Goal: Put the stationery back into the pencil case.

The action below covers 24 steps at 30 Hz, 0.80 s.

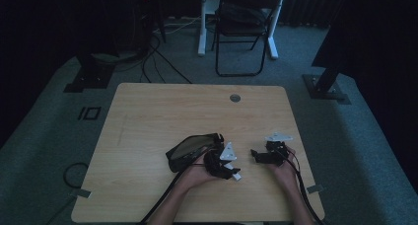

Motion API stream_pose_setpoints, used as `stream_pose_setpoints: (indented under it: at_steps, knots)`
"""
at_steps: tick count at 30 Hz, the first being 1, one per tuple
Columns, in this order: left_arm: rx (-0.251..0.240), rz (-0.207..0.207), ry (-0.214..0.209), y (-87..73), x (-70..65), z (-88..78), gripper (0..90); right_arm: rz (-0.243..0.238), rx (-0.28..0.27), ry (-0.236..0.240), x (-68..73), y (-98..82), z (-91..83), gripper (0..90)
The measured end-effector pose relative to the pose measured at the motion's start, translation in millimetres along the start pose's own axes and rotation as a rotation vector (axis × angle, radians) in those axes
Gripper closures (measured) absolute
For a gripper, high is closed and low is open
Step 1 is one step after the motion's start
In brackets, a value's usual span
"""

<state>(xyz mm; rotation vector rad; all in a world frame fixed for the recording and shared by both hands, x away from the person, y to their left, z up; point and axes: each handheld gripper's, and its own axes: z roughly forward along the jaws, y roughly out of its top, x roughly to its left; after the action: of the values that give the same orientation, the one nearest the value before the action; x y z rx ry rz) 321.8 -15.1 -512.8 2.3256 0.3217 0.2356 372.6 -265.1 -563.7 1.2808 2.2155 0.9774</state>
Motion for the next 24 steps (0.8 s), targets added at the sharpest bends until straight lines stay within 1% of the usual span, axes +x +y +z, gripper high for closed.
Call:
stream_pose_setpoints:
  at_steps: [3, 4, 7, 10, 13, 16, 18, 21, 24]
  knots:
    - [0.017, 0.019, -0.031, -1.8, -1.6, 5.9, 46.1, 0.000, 0.000, 0.000, 0.0, 0.0, 0.0, 14.1]
    - [0.017, 0.019, -0.031, -1.8, -1.6, 5.9, 45.9, 0.000, 0.000, 0.000, 0.0, 0.0, 0.0, 14.2]
    - [0.043, 0.038, -0.047, -3.8, -3.0, 11.6, 45.4, 0.001, 0.000, 0.000, 0.1, 0.0, 0.0, 14.1]
    - [0.069, 0.058, -0.032, -5.3, -4.4, 16.3, 47.8, 0.000, 0.000, 0.000, 0.0, 0.0, 0.0, 14.1]
    - [0.075, 0.063, -0.010, -5.4, -2.9, 18.1, 51.3, 0.000, 0.000, 0.000, 0.0, 0.0, 0.0, 14.1]
    - [0.074, 0.063, -0.001, -5.2, -2.3, 18.8, 53.1, 0.000, 0.000, 0.000, 0.0, 0.0, 0.0, 14.1]
    - [0.078, 0.069, 0.008, -5.0, -2.6, 19.8, 53.6, 0.001, 0.000, 0.000, 0.0, 0.0, 0.0, 14.1]
    - [0.078, 0.080, 0.003, -4.3, -3.8, 21.7, 53.6, 0.000, 0.000, 0.000, 0.0, 0.0, 0.0, 14.1]
    - [0.084, 0.083, 0.005, -4.1, -4.1, 26.5, 50.4, 0.001, 0.000, 0.000, 0.0, 0.0, 0.0, 14.1]
